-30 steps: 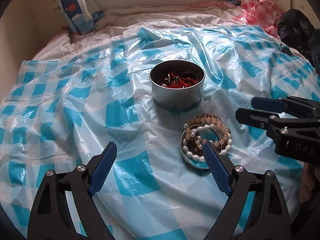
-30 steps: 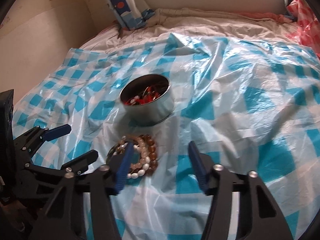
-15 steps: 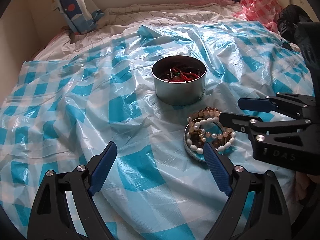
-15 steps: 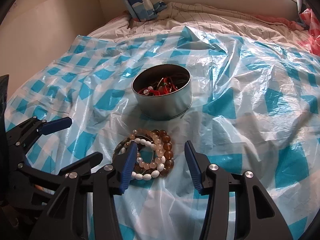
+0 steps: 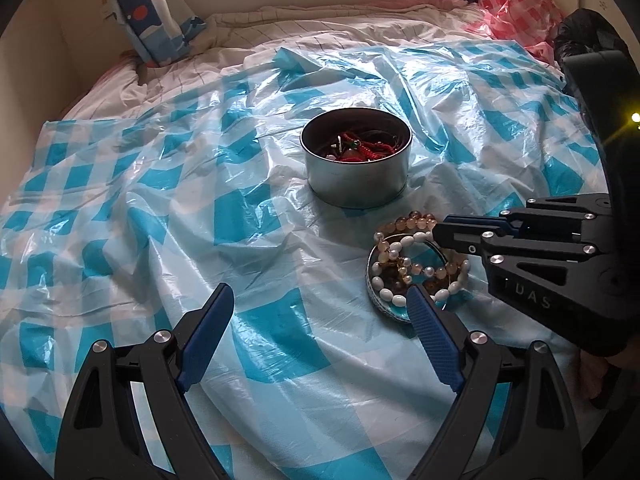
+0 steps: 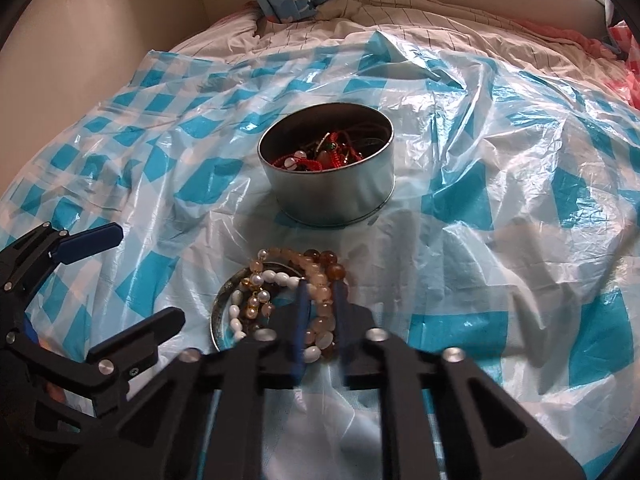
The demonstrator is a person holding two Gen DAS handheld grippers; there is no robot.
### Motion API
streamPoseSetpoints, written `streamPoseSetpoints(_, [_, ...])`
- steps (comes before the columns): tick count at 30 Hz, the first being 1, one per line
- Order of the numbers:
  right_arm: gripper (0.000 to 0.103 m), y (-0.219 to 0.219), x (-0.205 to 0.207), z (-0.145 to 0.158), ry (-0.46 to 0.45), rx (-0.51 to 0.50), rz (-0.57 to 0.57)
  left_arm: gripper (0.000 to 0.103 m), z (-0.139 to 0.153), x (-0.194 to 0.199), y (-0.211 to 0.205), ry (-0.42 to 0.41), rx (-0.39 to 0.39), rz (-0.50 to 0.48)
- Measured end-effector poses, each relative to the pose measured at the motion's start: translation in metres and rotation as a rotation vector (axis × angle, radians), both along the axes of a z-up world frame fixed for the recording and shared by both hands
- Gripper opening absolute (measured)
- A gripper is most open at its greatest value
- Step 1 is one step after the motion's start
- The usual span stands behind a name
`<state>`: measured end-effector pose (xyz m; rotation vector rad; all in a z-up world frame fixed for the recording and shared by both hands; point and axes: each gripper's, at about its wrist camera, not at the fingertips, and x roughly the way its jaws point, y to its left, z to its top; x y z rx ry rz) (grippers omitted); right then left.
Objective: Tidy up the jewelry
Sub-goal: 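Grasp the pink bead bracelet with the right tool while the left tool grasps the silver bangle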
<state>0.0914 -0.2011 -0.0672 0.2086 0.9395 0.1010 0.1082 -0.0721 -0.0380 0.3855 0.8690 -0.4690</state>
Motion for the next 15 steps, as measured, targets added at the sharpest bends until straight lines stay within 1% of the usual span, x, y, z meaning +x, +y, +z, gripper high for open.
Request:
streamPoseSetpoints(6, [0.008, -0.007, -0.007, 0.007, -0.023, 0.008, -0.030, 0.084, -0.003, 0.003, -0.006, 0.009, -0.009, -0.006])
streamPoseSetpoints(11, [0.008, -0.022, -0.018, 0.017, -0.055, 0.025, -0.072, 0.084, -0.005, 0.003, -0.014, 0.013, -0.014, -0.016])
streamPoseSetpoints(13, [0.008, -0.028, -0.022, 0.021, -0.063, 0.016, -0.093, 0.084, -0.005, 0.005, -0.016, 0.011, -0.022, -0.012])
streamPoseSetpoints(15, [0.008, -0.034, -0.023, 0.021, -0.059, 0.010, -0.114, 0.084, -0.006, 0.007, -0.017, 0.028, -0.046, -0.013])
